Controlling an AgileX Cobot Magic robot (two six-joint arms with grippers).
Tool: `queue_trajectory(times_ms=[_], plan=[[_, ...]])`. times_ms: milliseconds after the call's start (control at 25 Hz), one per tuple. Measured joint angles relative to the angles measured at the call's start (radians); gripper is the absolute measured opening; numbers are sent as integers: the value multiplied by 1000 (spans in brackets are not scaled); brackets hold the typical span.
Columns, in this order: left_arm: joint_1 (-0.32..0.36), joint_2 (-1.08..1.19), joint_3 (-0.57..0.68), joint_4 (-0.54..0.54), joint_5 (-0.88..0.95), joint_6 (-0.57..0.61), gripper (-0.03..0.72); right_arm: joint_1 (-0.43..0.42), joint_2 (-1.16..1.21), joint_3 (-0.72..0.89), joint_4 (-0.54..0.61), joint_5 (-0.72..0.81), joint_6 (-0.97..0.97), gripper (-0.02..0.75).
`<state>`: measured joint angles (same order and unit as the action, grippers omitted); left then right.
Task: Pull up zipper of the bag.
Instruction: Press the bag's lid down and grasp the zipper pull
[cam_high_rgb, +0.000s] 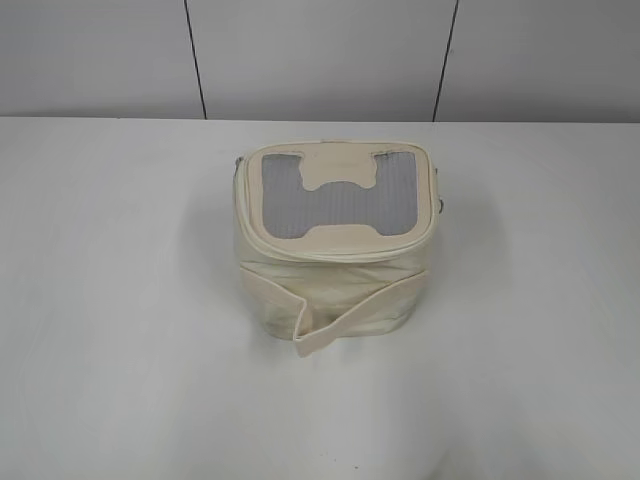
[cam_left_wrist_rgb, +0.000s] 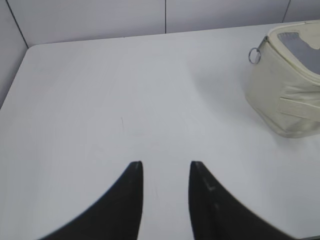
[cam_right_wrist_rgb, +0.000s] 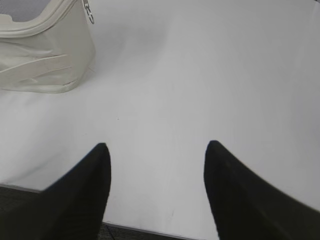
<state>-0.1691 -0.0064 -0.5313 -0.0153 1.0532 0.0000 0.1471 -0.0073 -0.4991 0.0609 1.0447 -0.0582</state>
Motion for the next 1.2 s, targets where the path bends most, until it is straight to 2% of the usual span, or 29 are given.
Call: queue_trajectory(times_ms=[1200], plan=[[0,0,0,0,0,0,238,0,0,0,16,-1,0,471]])
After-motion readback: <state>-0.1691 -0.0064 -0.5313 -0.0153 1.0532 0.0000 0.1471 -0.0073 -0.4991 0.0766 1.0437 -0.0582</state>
